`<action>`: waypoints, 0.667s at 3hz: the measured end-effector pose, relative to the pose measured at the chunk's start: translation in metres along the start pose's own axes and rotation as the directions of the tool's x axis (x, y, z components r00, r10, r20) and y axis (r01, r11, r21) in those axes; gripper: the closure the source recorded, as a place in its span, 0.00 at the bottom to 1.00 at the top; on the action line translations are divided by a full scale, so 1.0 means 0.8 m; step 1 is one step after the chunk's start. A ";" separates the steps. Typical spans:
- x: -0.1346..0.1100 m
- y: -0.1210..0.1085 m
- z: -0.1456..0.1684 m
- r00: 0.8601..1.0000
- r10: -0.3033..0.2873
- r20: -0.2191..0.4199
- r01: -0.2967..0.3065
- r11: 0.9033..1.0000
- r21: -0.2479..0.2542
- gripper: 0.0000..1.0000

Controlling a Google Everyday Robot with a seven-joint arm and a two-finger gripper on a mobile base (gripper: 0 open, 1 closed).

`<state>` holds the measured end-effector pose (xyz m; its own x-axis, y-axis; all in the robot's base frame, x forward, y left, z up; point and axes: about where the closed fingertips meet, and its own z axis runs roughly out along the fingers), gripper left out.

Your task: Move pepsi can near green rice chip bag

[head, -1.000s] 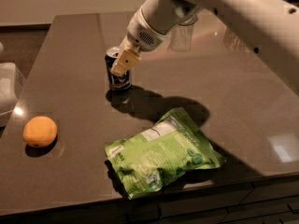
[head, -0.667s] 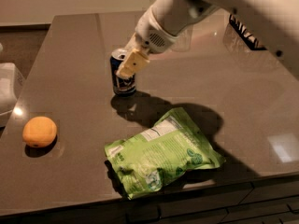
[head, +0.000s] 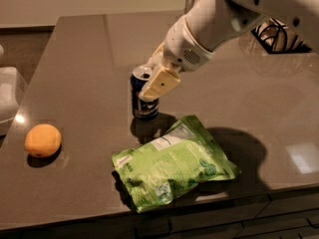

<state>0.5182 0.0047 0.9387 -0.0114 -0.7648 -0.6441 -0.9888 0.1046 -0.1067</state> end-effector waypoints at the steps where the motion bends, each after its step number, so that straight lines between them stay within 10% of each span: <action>1: 0.017 0.022 -0.004 1.000 -0.016 -0.013 0.016 1.000 -0.004 1.00; 2: 0.024 0.038 -0.004 0.999 -0.038 -0.009 0.038 0.999 -0.009 0.84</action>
Offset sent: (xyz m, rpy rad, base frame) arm -0.0451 -0.0198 -0.0211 -0.0117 -0.0280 0.0544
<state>0.4872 -0.0089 0.9254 0.0252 -0.7743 -0.6324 -0.9898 0.0696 -0.1246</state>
